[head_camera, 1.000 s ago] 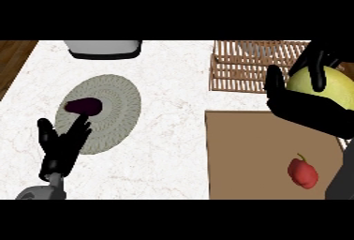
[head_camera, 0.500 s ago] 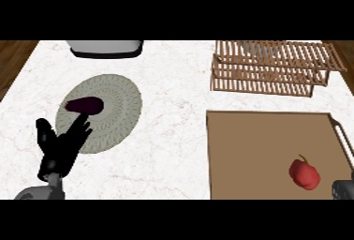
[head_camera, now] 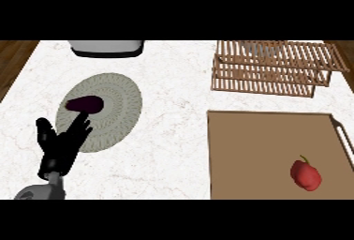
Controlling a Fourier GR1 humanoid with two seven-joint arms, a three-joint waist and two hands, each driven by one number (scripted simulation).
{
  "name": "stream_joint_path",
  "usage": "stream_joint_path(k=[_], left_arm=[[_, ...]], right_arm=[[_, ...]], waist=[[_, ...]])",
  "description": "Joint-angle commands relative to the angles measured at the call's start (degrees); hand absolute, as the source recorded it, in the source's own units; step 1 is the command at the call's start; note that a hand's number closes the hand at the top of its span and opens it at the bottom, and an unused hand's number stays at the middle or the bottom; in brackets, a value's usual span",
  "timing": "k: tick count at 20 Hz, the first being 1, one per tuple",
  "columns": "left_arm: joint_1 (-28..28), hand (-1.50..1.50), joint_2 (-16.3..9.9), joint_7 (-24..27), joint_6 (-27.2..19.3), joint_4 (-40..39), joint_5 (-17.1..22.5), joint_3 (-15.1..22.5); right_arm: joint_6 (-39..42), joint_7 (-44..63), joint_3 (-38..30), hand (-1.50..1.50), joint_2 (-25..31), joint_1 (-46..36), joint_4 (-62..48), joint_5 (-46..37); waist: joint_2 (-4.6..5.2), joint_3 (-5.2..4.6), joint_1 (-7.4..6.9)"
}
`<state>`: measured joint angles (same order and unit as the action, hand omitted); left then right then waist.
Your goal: Pick the lemon from the tray and place it in the tiered shelf
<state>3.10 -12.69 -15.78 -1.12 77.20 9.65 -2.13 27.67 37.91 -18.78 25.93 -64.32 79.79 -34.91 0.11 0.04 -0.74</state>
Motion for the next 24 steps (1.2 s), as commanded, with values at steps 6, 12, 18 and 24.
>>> stream_joint_path(k=[6, 12, 18, 24], left_arm=[[-1.1, 0.0, -1.3, 0.1, 3.3, 0.4, 1.1, -1.3], [0.4, 0.0, 1.5, -1.1, -0.2, 1.4, -1.9, 0.9], [0.5, 0.0, 0.7, -3.1, 0.7, 1.7, -0.6, -0.9], [0.5, 0.0, 2.3, -3.4, -1.1, 2.5, -2.0, -0.2]], right_arm=[[-6.1, -12.4, 3.6, 1.5, 3.5, -2.4, -17.0, -3.9], [-13.1, -19.4, 4.3, 1.5, 4.1, -8.1, -31.5, -7.1], [-20.3, -24.1, 4.2, 1.5, 3.5, -7.6, -36.4, -8.6], [-20.3, -32.1, 3.9, 1.5, 5.4, -7.5, -42.2, -7.9]], waist=[[0.05, -0.07, -0.21], [0.25, -0.06, -0.71], [0.2, -0.05, -0.5], [0.17, -0.04, -0.28]])
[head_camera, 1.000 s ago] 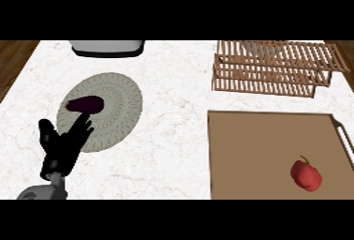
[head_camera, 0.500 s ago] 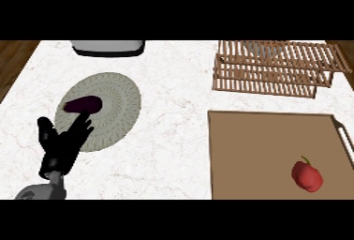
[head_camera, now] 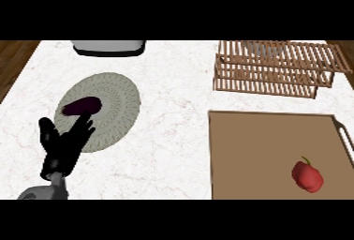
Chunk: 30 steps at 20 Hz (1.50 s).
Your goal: Pick the lemon from the tray and place it in the tiered shelf
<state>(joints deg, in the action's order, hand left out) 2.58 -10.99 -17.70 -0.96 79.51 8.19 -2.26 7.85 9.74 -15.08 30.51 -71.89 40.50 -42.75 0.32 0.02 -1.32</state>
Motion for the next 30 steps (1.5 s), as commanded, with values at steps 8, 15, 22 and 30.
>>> stream_joint_path(k=[8, 15, 22, 30], left_arm=[[2.0, 0.0, 0.9, 2.1, 0.3, -5.2, -0.9, -1.1], [-2.9, 0.0, 1.5, 3.8, 0.3, -2.2, -1.8, 0.0], [1.8, 0.0, -0.6, -0.1, 2.1, -1.3, 0.0, -1.4], [0.3, 0.0, 0.1, -1.0, 1.3, 0.4, 0.2, -1.8]], right_arm=[[-0.2, -4.6, 2.6, 1.5, 1.0, -1.6, -6.1, -2.3], [-7.9, 1.9, -8.2, -1.5, -0.7, -4.5, -6.8, 6.5], [-9.8, 2.0, -16.9, -1.5, 0.3, -8.8, -9.5, 15.4], [-17.7, 2.9, -19.2, -1.5, 5.7, -7.6, -7.6, 16.5]], waist=[[-0.03, -0.05, 0.56], [-0.1, -0.03, 0.2], [0.16, 0.0, -0.21], [-0.03, -0.03, 0.24]])
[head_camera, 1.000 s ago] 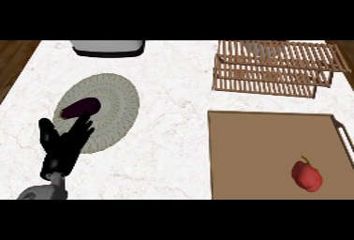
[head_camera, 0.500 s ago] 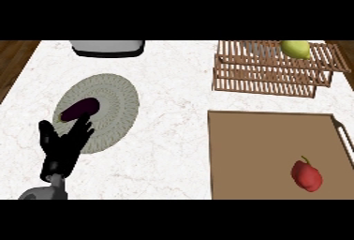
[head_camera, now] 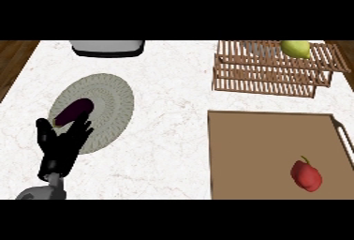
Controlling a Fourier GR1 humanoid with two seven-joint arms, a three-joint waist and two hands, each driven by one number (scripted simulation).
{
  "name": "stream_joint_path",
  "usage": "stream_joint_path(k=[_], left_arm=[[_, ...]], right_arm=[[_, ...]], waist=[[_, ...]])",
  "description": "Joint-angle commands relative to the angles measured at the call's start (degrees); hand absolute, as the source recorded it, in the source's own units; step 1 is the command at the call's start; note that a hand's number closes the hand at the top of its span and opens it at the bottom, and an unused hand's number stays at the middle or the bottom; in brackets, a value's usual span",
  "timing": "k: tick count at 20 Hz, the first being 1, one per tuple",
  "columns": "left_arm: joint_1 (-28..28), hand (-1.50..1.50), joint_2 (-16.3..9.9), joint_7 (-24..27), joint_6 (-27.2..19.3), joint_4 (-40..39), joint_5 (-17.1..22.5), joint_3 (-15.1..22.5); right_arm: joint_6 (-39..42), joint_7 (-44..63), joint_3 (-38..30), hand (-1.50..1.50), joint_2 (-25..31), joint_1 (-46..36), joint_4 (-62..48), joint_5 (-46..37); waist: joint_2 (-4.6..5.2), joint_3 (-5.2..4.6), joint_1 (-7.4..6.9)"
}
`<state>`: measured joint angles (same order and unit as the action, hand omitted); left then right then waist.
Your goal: Pick the lemon from the tray and place it in the tiered shelf
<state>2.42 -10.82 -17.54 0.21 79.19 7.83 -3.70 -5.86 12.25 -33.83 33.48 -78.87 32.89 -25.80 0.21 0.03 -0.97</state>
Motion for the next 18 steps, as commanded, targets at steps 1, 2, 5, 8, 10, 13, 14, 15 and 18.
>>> stream_joint_path(k=[1, 2, 5, 8, 10, 13, 14, 15, 18], left_arm=[[-1.3, 0.0, 0.7, 3.2, -0.3, -2.0, -1.5, 0.4], [-0.9, 0.0, 0.8, -0.7, -1.0, 0.9, -0.9, 0.6], [1.8, 0.0, 0.5, -3.5, -2.3, 0.7, -1.3, 0.4], [-0.7, 0.0, 0.2, 0.6, 0.4, -0.2, -0.3, -0.2], [-0.2, 0.0, 0.7, 1.1, -0.1, -1.3, -0.9, 0.0], [-2.0, 0.0, 0.5, 0.7, 0.6, -0.1, -0.8, 0.3], [1.2, 0.0, -0.4, -0.6, 1.0, -1.2, 0.2, -0.9], [1.0, 0.0, 0.8, -2.1, -0.9, 1.4, -0.4, -0.1], [1.0, 0.0, 0.4, 0.1, 0.3, -2.0, -0.2, -1.0]], right_arm=[[-4.9, 1.0, -0.5, -1.5, 4.8, -0.9, -1.8, -1.4], [-7.7, 0.5, -0.6, -1.5, 2.3, 2.6, 0.4, -1.1], [-4.9, 1.9, -4.3, -1.5, 10.8, 2.1, -0.4, 1.3], [-5.8, 2.1, -6.9, -1.5, 14.9, 2.6, -3.9, 2.8], [-1.5, 1.1, -8.2, -1.5, 17.3, 5.6, -2.6, 5.4], [2.3, -2.1, -11.0, -1.5, 21.3, 9.0, -6.1, 8.3], [4.4, 1.6, -10.3, -1.5, 23.9, 5.8, -6.0, 8.4], [7.0, -1.6, -11.7, -1.5, 25.4, 8.9, -7.0, 9.7], [10.5, -4.6, -13.3, -1.5, 27.8, 11.4, -8.6, 12.1]], waist=[[0.32, -0.07, -0.34], [-0.06, -0.03, 0.25], [-0.07, 0.01, 0.81], [0.27, 0.0, -0.21], [-0.02, 0.0, 0.65], [0.17, 0.05, 0.15], [0.1, 0.01, 0.36], [0.11, 0.07, 0.34], [0.27, 0.04, 0.43]])
